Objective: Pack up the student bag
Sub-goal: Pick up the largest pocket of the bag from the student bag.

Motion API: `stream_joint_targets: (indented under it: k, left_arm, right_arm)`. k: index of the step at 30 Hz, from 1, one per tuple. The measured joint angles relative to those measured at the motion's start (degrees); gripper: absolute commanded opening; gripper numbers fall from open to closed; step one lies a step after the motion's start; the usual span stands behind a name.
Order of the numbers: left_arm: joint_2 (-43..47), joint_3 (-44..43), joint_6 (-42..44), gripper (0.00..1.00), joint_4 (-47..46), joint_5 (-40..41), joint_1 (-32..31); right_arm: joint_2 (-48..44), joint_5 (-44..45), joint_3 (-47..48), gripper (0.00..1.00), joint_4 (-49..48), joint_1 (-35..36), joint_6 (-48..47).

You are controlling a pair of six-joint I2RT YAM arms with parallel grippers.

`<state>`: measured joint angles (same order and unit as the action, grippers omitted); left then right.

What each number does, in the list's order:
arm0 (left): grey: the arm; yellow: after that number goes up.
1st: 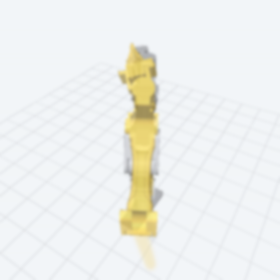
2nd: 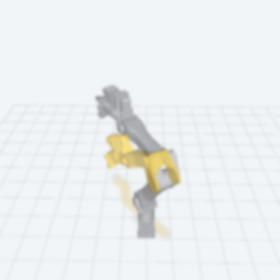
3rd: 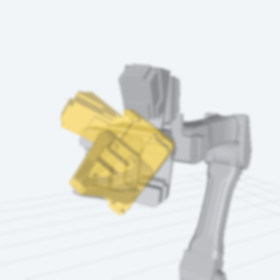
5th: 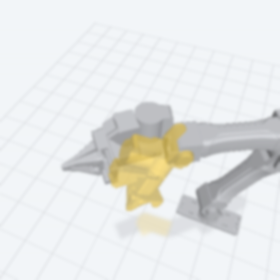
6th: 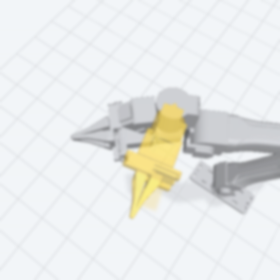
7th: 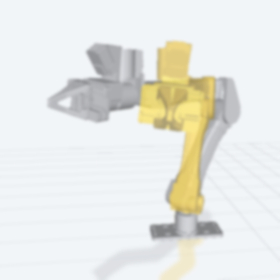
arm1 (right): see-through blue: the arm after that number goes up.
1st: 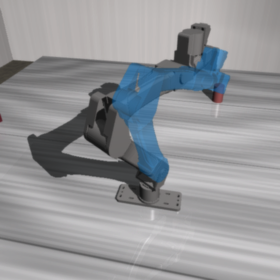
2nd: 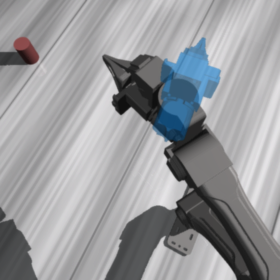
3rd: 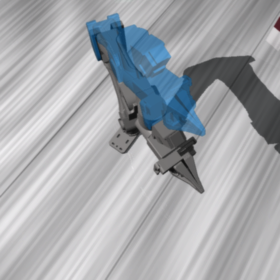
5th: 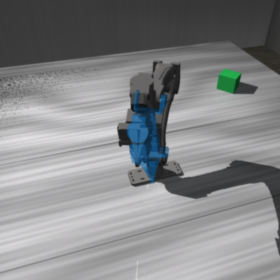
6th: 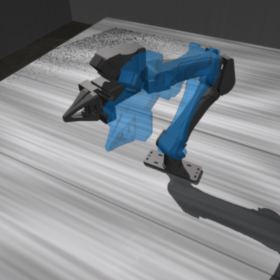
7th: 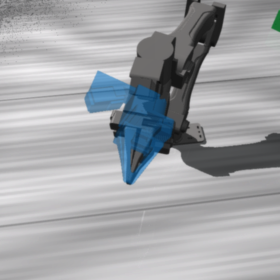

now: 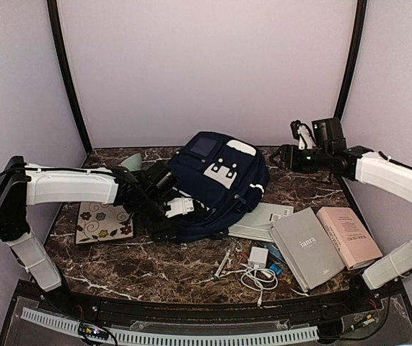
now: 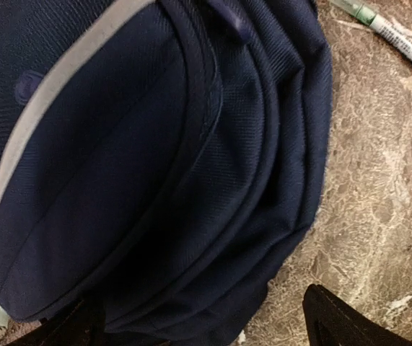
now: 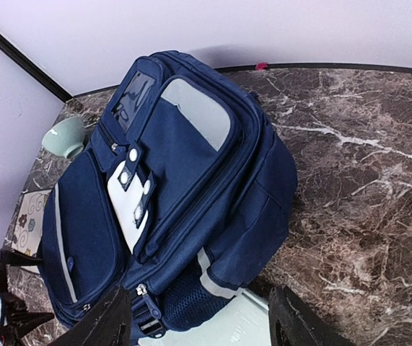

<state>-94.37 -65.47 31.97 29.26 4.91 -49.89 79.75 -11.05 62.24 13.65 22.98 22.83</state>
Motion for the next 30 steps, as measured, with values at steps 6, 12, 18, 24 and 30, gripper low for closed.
stream_joint_targets:
  k: [6, 12, 18, 24, 30]
  left_arm:
    - [-4.72, -0.46, 1.95, 0.94, -1.40, 0.90, 1.16]
    - [-6.25, -3.28, 2.62, 0.95, -3.17, -1.57, 1.53]
    - [-2.12, -4.20, 4.98, 0.99, -2.21, -15.96, 3.80]
    - [-0.31, -8.63, 6.62, 0.99, -3.21, -16.55, 11.10]
    - [-7.91, -8.09, 17.22, 0.99, -5.44, -8.85, 14.73]
  right_arm:
    - [-4.50, -2.25, -7.50, 0.65, -2.67, 0.15, 0.66]
    - [-8.11, -4.31, -14.78, 0.65, -3.76, 1.01, 2.21]
    - [-9.66, -5.16, -16.85, 0.65, -4.39, 1.16, 3.43]
    - [-10.29, -5.97, -16.85, 0.65, -5.38, 1.20, 4.52]
    - [-7.30, -7.30, -16.35, 0.65, -6.32, 1.25, 5.31]
